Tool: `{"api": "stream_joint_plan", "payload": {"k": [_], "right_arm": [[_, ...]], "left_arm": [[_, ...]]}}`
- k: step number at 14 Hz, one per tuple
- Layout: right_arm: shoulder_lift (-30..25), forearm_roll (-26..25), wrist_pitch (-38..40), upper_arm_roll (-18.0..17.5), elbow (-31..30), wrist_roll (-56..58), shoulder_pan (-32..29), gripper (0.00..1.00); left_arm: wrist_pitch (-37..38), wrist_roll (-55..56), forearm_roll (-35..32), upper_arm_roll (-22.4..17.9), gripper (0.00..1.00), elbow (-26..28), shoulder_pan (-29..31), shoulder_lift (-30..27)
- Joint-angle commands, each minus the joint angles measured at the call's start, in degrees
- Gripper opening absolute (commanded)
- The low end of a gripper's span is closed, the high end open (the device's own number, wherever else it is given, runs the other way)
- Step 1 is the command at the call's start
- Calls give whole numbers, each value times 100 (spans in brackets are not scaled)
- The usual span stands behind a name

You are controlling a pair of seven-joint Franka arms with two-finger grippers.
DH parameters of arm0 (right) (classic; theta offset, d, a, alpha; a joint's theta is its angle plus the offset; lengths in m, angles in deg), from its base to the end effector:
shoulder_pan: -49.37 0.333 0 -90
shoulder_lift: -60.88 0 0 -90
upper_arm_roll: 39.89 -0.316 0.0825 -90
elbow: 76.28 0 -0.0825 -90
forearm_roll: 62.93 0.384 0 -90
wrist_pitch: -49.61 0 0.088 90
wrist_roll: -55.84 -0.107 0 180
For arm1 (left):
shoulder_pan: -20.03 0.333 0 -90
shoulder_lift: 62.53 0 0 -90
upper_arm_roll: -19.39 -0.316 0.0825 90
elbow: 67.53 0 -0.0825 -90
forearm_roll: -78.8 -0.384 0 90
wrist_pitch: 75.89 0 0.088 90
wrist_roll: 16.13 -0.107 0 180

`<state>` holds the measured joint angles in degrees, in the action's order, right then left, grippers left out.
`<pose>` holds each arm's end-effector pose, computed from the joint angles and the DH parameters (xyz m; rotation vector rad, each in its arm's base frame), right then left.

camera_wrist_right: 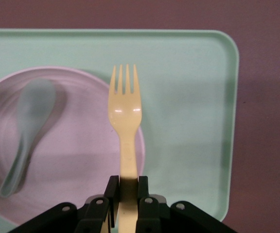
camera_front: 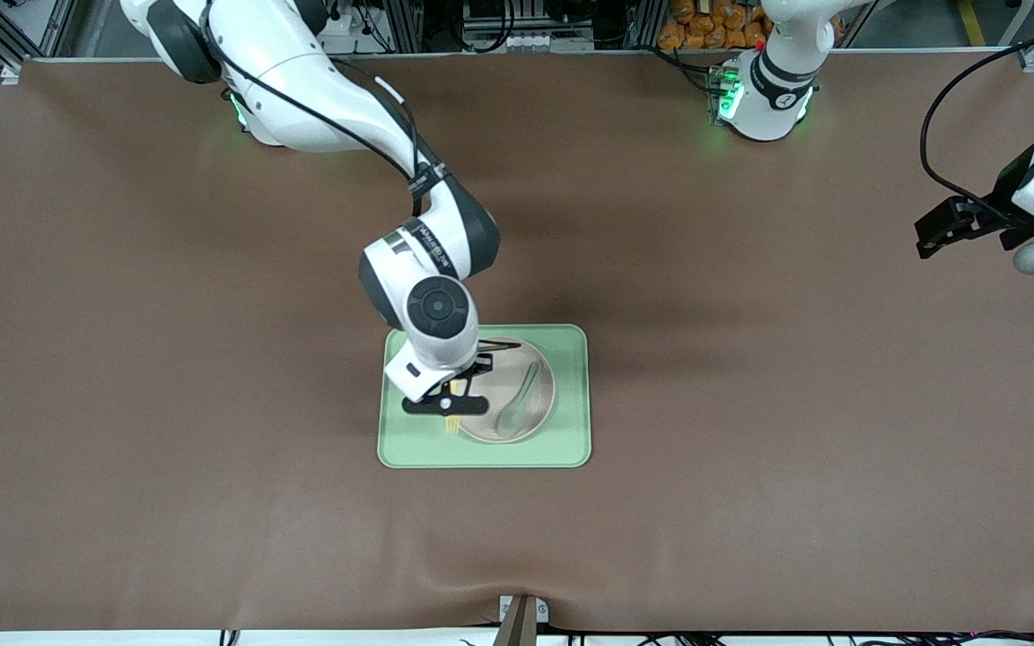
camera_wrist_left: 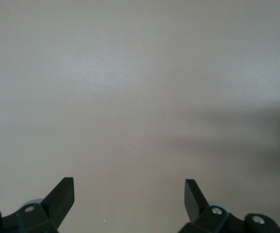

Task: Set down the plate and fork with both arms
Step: 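Move the fork beside the plate and lower it onto the tray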

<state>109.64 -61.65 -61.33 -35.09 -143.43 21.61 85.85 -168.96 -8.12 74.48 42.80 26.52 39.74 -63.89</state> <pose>0.6297 0.4111 0.2728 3.0581 -0.0422 -0.0716 0.5509 -0.0305 0.6081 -3.0558 -0.1092 -0.0203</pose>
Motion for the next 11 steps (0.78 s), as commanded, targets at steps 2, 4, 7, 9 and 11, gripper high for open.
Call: {"api": "stream_joint_plan", "payload": {"k": [2,4,7,9,11], "right_arm": [[-410,4,-304,-93,-603,309,-430,3],[-805,12,-866,-119,-1340,539,-624,3],[-948,30,-1395,-110,-1958,671,-660,3],[-913,30,-1396,-110,-2056,681,-651,3],[-886,30,-1440,-119,-2161,681,-599,3]], "left_arm": [[122,34,90,-887,100,-72,-920,-154],[122,95,98,-1329,100,-80,-1529,-154],[218,280,133,-1611,100,-255,-2101,-75],[438,280,326,-1909,100,-440,-2453,-75],[701,219,414,-1972,100,-590,-2533,-75]]}}
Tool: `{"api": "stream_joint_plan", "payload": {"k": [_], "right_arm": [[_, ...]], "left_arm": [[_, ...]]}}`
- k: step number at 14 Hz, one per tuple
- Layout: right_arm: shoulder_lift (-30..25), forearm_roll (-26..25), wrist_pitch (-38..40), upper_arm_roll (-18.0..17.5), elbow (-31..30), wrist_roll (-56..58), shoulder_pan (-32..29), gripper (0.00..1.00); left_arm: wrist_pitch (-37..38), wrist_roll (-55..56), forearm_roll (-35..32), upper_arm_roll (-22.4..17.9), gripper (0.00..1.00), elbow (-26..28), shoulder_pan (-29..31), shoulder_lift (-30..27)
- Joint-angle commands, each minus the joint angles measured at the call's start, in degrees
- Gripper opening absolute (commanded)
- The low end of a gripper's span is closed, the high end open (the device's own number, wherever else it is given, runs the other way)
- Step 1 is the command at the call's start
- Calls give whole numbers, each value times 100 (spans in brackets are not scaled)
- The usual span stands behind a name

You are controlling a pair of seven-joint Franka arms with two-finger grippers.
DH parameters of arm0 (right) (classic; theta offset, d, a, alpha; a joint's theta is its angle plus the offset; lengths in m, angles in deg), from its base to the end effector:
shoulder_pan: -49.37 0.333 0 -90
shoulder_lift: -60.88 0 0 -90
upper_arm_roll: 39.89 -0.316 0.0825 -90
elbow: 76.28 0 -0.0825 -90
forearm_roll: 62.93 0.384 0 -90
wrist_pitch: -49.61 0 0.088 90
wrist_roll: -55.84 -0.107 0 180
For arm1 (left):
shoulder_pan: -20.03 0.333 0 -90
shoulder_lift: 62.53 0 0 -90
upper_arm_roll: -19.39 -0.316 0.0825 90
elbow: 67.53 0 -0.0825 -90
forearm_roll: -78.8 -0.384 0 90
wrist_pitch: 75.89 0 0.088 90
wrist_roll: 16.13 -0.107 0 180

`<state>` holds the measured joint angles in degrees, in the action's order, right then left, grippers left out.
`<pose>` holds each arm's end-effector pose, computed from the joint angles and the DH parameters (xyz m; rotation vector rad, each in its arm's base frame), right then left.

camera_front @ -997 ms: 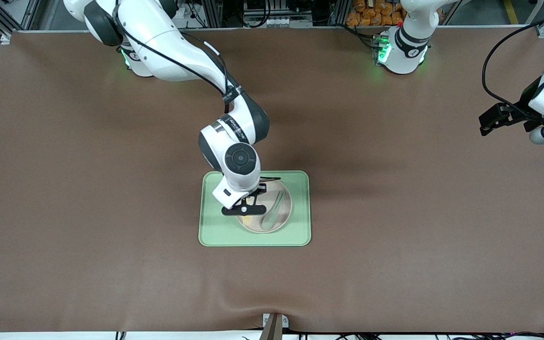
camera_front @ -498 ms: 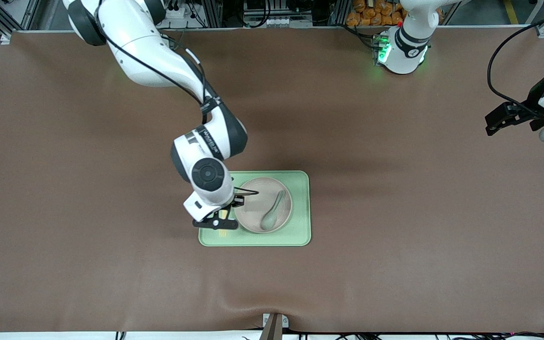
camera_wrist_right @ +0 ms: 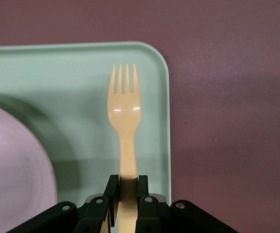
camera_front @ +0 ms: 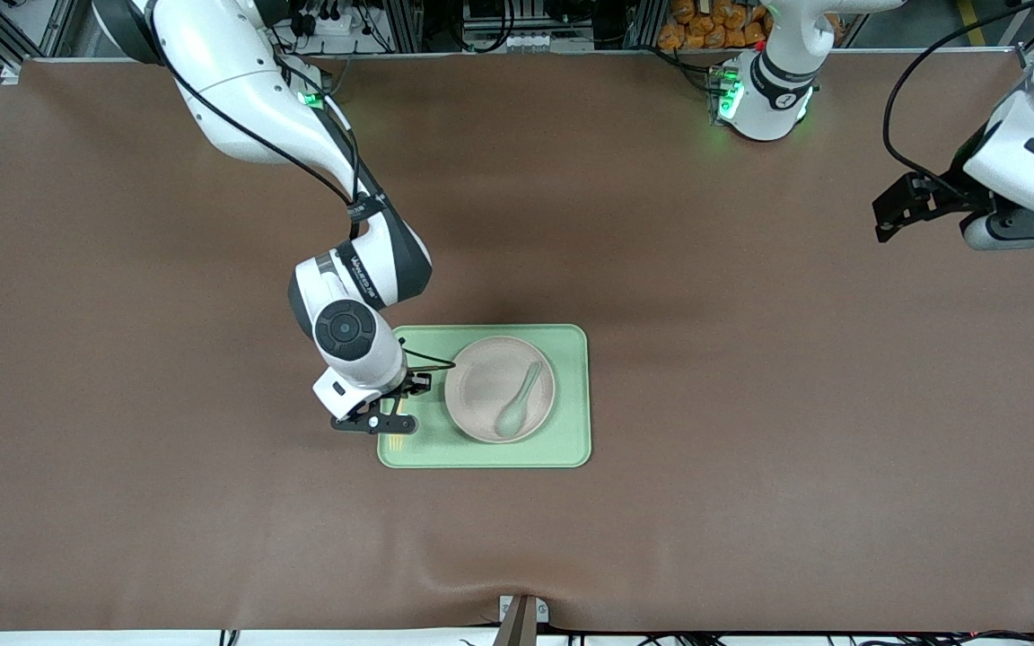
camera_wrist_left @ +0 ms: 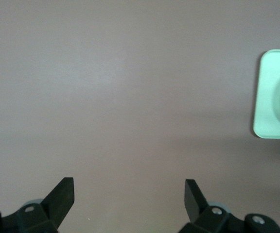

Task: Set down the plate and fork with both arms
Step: 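Move the fork beside the plate and lower it onto the tray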

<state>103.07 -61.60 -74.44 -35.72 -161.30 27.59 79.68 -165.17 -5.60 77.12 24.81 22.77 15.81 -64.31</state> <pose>0.6342 0.3218 0.2345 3.0893 -0.0507 -0.0516 0.5365 -0.0888 0.6380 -3.1119 -0.0251 -0.0289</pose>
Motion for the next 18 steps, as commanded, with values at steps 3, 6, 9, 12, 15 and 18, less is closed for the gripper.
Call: {"api": "stream_joint_plan", "payload": {"k": [3,6,9,12,15,18], "right_arm": [[-115,24,-392,-57,-418,48,97,3],[-1,24,-489,-57,-427,22,158,9],[175,24,-752,-57,-418,-13,203,10],[280,24,-840,-57,-410,-137,291,13],[246,16,-762,-57,-349,-67,247,83],[132,-20,-254,-48,-138,65,151,100]], "left_arm": [[718,-103,186,-190,100,-356,-140,-77],[824,-551,185,-383,100,-356,-158,-86],[1027,-569,194,-340,100,-356,-149,-86],[1027,-578,194,-340,100,-365,-131,-86],[1018,-543,361,-349,100,-373,-167,-42],[1018,-499,379,-358,100,-365,-132,-42]]}}
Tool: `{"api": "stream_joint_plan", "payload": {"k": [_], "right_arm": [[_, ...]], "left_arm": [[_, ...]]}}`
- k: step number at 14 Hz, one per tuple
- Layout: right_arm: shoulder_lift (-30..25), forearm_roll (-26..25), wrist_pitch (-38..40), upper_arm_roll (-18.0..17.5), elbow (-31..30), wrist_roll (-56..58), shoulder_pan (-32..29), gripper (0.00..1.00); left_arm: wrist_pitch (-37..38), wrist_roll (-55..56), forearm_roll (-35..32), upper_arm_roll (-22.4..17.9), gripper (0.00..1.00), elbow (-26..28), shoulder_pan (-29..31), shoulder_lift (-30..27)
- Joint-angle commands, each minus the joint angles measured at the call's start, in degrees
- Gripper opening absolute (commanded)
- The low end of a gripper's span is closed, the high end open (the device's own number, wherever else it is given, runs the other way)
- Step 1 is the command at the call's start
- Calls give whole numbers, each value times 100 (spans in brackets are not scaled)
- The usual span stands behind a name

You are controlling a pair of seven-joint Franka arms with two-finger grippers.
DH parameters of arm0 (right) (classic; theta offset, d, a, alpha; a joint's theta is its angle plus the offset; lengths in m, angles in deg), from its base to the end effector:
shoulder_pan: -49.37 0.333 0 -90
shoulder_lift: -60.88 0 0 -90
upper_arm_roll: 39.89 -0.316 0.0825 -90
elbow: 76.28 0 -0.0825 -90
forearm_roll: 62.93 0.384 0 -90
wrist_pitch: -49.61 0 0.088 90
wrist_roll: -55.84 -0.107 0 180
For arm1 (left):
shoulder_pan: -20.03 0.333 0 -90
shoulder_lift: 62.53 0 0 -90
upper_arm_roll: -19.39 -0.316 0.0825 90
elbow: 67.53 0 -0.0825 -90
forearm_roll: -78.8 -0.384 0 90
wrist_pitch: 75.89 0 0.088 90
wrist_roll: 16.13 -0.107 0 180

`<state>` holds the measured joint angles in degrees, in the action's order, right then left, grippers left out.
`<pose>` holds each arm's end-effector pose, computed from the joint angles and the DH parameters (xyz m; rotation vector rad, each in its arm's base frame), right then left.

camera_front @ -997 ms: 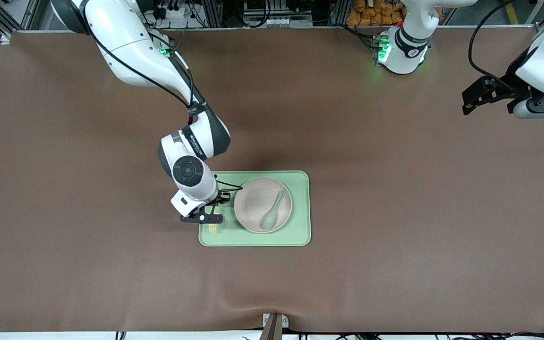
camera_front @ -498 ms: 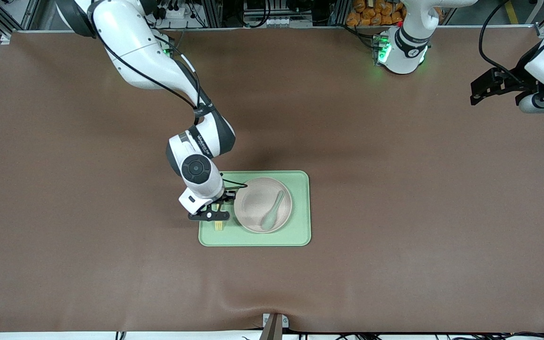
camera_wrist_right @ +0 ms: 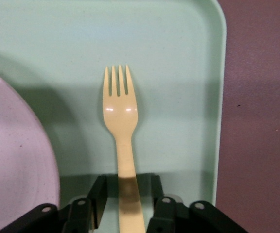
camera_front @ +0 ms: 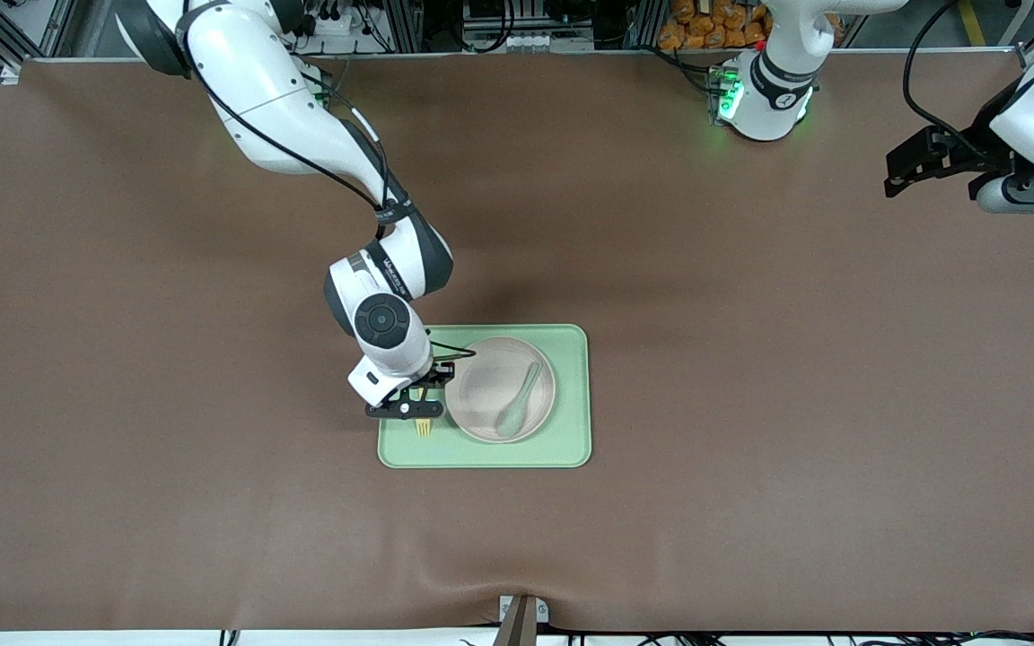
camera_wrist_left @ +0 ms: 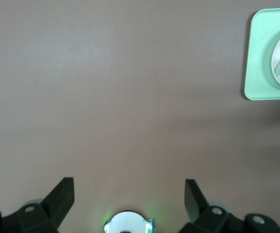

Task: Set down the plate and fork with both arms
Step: 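Move the fork beside the plate and lower it onto the tray, then open the right gripper and draw it back from the tray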

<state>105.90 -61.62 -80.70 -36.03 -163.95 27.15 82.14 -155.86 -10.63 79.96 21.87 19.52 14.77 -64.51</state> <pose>0.6123 0.3468 0.1887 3.0952 0.0115 -0.0309 0.5200 -0.0736 0.6525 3.1295 -0.0652 -0.1419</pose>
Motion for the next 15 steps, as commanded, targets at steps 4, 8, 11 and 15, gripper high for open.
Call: {"api": "stream_joint_plan", "payload": {"k": [4,8,11,15], "right_arm": [[-669,18,1261,-8,338,443,-385,100],[-1433,36,1867,-34,338,662,-1087,100],[-1952,333,2404,-34,347,804,-1799,100],[-2409,449,2650,-42,347,1313,-2607,100]], "left_arm": [[96,-5,96,-81,100,-31,-19,57],[88,-31,87,-81,100,-13,-19,66],[88,-58,61,-81,100,-13,-19,58],[96,-215,25,-81,100,-22,-19,40]]}}
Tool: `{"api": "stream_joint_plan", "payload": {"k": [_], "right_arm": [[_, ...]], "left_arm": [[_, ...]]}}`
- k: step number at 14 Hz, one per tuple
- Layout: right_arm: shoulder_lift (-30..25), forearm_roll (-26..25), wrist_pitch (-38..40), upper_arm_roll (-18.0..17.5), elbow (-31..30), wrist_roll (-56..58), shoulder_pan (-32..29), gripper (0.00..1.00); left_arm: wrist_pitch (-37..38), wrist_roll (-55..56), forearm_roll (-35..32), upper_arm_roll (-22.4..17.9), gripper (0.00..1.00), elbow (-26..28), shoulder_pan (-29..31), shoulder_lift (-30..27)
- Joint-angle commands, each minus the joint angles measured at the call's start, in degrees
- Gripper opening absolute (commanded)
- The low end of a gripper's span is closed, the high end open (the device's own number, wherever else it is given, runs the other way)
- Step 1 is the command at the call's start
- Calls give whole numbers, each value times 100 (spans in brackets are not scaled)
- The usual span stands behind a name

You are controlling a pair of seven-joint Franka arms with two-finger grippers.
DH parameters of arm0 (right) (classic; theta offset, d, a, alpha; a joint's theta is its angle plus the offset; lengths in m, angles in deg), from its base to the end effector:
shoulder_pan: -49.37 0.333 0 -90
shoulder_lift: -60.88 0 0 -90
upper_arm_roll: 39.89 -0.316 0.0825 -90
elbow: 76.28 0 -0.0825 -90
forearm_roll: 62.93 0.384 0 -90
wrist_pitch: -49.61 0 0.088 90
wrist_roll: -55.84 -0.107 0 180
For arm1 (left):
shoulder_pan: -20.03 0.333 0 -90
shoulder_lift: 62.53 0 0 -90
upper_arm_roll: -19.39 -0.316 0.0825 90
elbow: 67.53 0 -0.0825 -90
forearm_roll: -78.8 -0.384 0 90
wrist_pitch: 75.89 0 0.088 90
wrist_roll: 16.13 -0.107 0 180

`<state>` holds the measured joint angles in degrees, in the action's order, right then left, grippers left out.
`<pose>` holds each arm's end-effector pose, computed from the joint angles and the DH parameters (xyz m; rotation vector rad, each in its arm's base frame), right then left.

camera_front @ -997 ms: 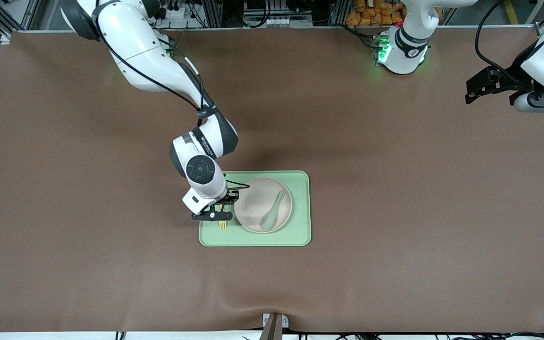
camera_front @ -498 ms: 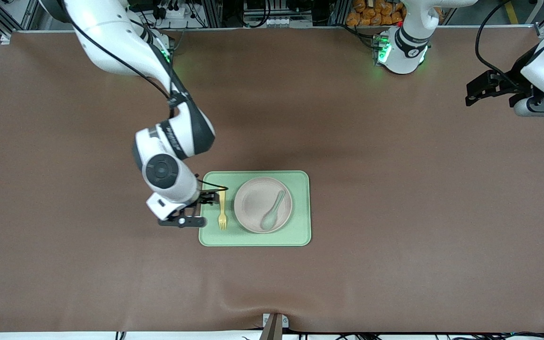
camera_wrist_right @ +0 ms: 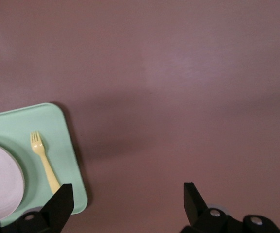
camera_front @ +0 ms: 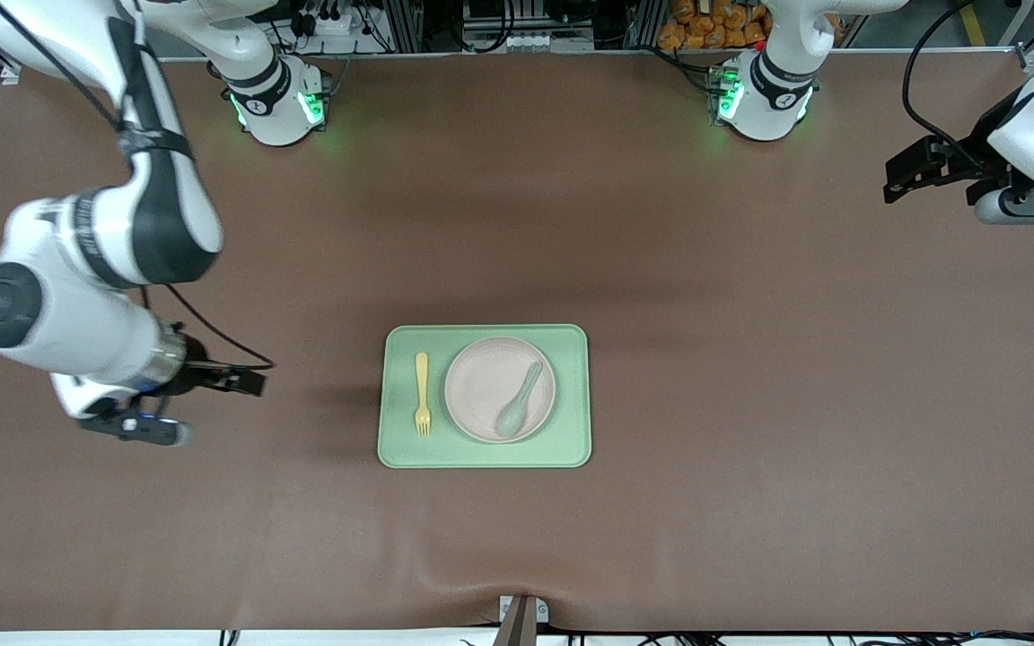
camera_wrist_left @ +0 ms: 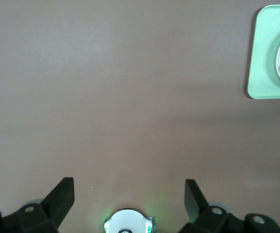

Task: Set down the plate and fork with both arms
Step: 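Open the right gripper and draw it back from the tray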

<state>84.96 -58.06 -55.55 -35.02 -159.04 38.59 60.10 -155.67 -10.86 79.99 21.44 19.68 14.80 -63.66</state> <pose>0.6752 0.0852 0.4469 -3.0827 0.3331 0.0567 0.5248 -0.0698 0.6431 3.1284 -0.0588 -0.1746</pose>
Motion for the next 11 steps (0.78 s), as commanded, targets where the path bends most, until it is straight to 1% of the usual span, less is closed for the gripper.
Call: {"api": "stream_joint_plan", "payload": {"k": [1,4,8,9,11], "right_arm": [[-464,93,319,-152,-144,309,-562,100],[-1026,84,907,-152,-161,547,-983,100],[-1730,40,1883,-161,-170,1101,-1345,100],[-1862,23,2024,-153,-170,1154,-1372,100],[-1942,23,2533,-170,-135,1390,-1364,100]], "left_arm": [[77,-254,22,-38,100,-38,-21,-54],[77,-263,22,-38,100,-47,-21,-54],[77,-263,22,-38,100,-47,-21,-54],[77,-263,22,-38,100,-47,-21,-63],[77,-263,22,-38,100,-47,-21,-54]]}}
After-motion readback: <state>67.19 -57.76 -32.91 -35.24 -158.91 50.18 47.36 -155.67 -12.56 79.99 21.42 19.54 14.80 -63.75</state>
